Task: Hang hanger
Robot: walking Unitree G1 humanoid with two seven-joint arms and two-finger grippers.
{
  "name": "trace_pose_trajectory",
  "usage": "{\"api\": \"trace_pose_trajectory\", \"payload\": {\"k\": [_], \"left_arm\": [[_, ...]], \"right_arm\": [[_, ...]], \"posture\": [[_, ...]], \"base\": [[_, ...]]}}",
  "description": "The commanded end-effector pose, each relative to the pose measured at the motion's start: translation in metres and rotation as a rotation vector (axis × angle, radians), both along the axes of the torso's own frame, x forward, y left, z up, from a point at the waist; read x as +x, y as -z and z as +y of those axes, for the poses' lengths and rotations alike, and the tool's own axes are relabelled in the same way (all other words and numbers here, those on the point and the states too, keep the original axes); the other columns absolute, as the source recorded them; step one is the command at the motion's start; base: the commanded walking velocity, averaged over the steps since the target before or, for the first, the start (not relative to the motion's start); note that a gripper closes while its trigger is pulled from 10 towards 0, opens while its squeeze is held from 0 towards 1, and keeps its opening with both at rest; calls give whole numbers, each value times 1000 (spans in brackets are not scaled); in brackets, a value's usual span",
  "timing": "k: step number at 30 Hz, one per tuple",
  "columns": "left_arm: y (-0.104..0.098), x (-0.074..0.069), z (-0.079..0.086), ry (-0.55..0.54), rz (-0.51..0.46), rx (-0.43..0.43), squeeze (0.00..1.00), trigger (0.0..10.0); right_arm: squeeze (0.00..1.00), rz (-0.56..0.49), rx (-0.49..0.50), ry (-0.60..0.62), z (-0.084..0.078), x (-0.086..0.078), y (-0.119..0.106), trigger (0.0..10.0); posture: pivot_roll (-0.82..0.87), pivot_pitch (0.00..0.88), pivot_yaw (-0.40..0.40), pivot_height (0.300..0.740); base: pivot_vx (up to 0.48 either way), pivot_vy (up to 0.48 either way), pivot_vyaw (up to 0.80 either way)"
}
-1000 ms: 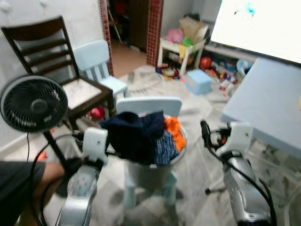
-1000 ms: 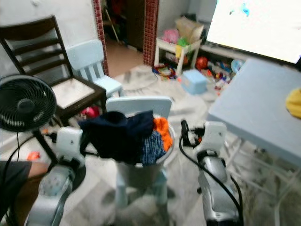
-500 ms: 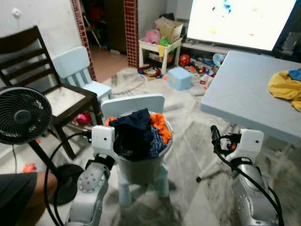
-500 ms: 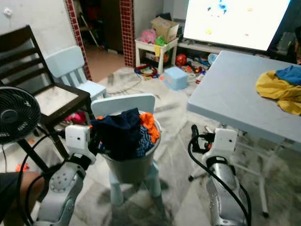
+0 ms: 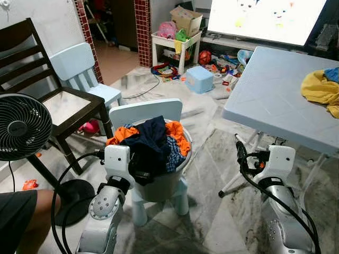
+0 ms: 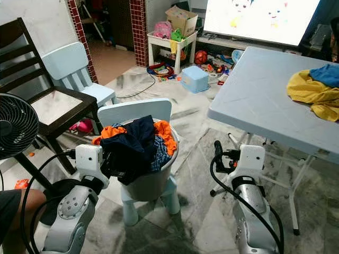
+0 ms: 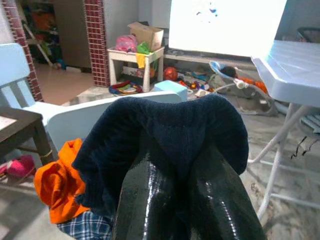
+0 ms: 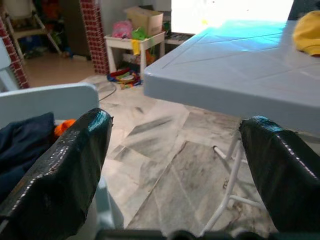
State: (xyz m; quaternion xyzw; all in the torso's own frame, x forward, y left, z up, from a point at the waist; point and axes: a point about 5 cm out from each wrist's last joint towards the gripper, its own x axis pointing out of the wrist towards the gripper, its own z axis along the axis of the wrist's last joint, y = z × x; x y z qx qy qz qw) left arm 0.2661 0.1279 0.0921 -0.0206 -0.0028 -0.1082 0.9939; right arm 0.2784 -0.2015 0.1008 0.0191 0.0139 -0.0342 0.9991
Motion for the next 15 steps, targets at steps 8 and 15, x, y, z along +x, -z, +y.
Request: {"api": "trace_pose_trajectory", "payload": {"k": [8, 15], "left_arm": [[-6, 3, 3, -17, -13, -23, 0, 10000], [-9, 8, -1, -4, -2, -62, 0, 10000]], "right_arm": [[0, 2, -2, -7, 2, 2, 0, 10000], [0, -1, -6, -8, 1, 3, -1, 10000]], "posture": [[15, 0, -10, 740], [11, 0, -6, 740]], "base": [[0, 0, -800], [0, 0, -800]]}}
